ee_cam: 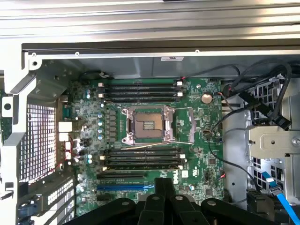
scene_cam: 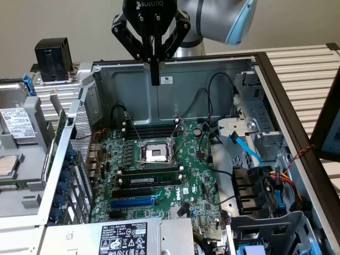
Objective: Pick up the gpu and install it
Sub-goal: 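Reach for the gpu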
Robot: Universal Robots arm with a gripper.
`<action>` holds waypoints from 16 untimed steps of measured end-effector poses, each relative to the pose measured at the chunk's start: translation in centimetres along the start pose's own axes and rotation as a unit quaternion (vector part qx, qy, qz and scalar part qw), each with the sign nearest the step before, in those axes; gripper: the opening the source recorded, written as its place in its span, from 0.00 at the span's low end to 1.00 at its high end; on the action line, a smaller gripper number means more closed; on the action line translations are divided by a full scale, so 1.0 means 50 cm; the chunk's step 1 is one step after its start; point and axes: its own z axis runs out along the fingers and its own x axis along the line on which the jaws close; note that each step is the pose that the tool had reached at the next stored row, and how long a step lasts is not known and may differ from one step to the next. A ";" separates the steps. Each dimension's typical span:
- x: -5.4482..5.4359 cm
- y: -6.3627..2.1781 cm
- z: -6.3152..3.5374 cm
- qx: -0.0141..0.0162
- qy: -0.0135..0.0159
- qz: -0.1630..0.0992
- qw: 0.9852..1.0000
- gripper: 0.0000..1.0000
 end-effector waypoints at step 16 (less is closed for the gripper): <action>0.032 -0.002 -0.001 0.000 0.000 0.000 1.000 0.11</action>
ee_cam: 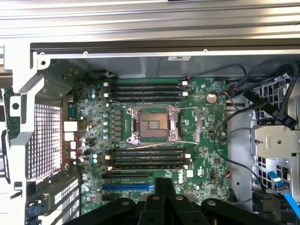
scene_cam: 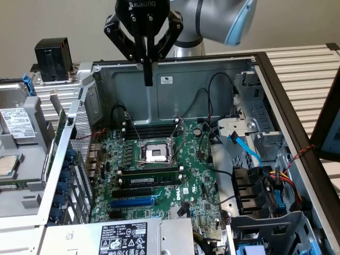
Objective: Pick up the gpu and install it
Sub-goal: 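Reach for the gpu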
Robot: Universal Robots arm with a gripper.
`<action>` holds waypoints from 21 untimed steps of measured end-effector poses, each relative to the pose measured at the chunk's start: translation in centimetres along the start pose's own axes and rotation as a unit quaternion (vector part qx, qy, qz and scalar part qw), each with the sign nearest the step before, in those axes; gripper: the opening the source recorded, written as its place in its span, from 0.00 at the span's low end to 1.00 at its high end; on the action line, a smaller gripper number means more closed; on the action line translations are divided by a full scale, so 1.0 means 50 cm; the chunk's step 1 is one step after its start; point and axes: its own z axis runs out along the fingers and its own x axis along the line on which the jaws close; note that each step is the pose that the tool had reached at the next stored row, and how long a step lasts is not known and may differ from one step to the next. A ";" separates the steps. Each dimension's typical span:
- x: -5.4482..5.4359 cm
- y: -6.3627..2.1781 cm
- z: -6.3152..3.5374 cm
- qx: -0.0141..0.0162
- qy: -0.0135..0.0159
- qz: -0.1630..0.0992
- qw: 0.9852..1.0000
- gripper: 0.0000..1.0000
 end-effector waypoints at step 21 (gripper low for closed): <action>0.178 -0.013 -0.001 0.000 0.000 0.000 1.000 0.11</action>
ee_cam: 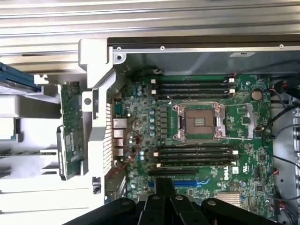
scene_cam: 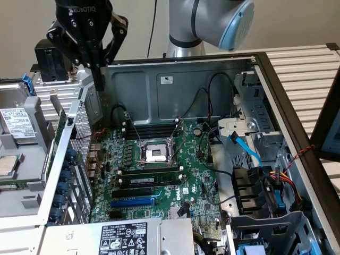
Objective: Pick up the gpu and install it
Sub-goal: 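Reach for the gpu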
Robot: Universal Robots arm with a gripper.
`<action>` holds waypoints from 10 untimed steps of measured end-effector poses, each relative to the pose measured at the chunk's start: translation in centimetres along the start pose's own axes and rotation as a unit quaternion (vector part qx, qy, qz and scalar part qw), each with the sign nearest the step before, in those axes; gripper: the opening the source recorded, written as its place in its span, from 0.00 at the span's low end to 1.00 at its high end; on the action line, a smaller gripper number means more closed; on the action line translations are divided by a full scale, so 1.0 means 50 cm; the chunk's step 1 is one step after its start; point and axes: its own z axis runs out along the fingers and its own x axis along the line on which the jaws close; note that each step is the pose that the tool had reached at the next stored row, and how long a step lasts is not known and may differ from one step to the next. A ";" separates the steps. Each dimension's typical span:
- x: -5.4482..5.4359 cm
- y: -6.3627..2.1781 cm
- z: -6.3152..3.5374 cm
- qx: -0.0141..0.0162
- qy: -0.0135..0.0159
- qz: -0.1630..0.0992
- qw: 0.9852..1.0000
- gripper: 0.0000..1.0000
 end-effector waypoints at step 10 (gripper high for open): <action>0.082 -0.006 0.000 0.000 0.000 0.000 1.000 0.11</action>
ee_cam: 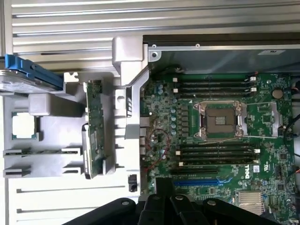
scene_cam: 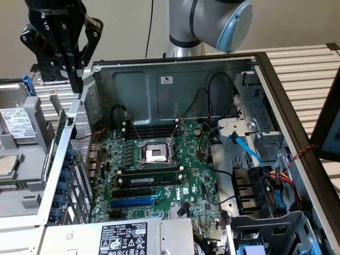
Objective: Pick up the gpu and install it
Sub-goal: 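Reach for the gpu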
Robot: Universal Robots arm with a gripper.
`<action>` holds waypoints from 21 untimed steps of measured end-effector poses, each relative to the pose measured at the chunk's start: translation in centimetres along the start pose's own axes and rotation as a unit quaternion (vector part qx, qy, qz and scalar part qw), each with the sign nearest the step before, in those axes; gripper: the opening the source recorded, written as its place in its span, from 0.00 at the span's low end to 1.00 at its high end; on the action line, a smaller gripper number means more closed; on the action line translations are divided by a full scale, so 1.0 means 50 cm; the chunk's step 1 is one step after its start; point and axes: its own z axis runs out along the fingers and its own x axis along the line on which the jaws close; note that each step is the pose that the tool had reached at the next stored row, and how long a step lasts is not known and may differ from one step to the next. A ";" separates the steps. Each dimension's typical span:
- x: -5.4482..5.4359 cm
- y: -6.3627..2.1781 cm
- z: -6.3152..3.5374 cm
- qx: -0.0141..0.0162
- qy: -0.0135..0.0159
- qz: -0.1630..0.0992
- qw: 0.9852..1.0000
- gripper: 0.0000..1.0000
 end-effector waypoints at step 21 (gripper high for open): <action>0.158 -0.006 0.001 0.000 0.003 0.000 1.000 0.11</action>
